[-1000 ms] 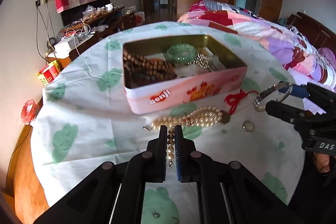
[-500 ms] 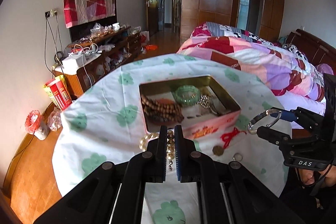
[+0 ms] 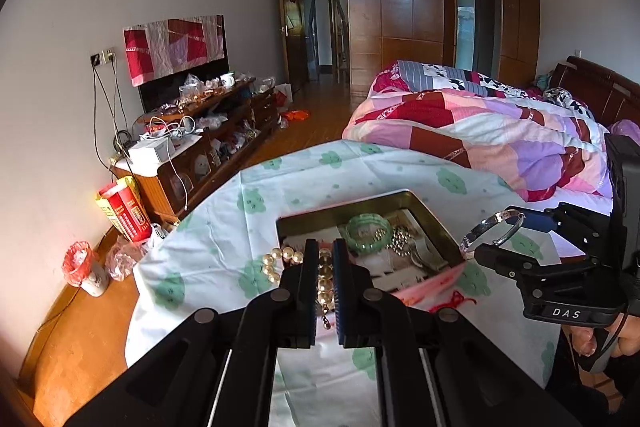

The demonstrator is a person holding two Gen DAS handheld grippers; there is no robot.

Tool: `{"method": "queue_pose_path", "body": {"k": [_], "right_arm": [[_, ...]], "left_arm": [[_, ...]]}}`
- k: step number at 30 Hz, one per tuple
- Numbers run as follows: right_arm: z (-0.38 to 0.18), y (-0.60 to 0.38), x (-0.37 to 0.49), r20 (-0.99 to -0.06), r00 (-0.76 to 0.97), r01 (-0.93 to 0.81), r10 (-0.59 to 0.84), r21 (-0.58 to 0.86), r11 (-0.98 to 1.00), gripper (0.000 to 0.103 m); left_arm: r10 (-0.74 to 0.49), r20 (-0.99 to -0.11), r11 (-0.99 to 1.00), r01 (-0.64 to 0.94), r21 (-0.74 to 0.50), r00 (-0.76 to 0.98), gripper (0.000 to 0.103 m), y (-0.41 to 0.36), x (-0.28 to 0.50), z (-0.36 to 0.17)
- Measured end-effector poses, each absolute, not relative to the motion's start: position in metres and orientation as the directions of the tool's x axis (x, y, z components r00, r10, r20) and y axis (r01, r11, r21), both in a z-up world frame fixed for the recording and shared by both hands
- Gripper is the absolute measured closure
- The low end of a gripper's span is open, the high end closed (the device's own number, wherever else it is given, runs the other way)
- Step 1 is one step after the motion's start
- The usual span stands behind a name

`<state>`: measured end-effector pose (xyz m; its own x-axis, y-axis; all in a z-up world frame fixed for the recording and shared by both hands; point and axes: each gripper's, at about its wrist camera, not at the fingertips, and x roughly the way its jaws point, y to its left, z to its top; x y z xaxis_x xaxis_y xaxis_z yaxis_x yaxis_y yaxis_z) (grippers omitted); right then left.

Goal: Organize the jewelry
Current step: 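Carry the pearl necklace and silver bangle over the tin with both grippers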

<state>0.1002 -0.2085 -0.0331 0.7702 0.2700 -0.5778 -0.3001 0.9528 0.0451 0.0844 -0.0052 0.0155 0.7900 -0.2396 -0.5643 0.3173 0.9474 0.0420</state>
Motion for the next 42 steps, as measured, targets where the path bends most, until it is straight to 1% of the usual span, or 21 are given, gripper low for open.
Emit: {"method": "queue_pose_path", "body": {"k": [16, 29, 42], "right_arm": [[-0.029, -0.199, 0.134, -0.576, 0.778, -0.291, 0.25, 0.021, 0.956, 0.033], [-0.04, -0.189, 0.158, -0.617, 0.754, -0.305, 0.226, -0.025, 0.952, 0.033], [-0.05, -0.181, 0.168, -0.645, 0.733, -0.31, 0.215, -0.037, 0.95, 0.033]], "left_arm": [[-0.201, -0.574, 0.952, 0.297, 0.076, 0.794, 0.098, -0.02, 0.118, 0.008], [-0.176, -0.606, 0.953, 0.289, 0.094, 0.776, 0.098, -0.029, 0.141, -0.012], [-0.163, -0.632, 0.955, 0.283, 0.092, 0.757, 0.098, -0.027, 0.147, -0.024]]}}
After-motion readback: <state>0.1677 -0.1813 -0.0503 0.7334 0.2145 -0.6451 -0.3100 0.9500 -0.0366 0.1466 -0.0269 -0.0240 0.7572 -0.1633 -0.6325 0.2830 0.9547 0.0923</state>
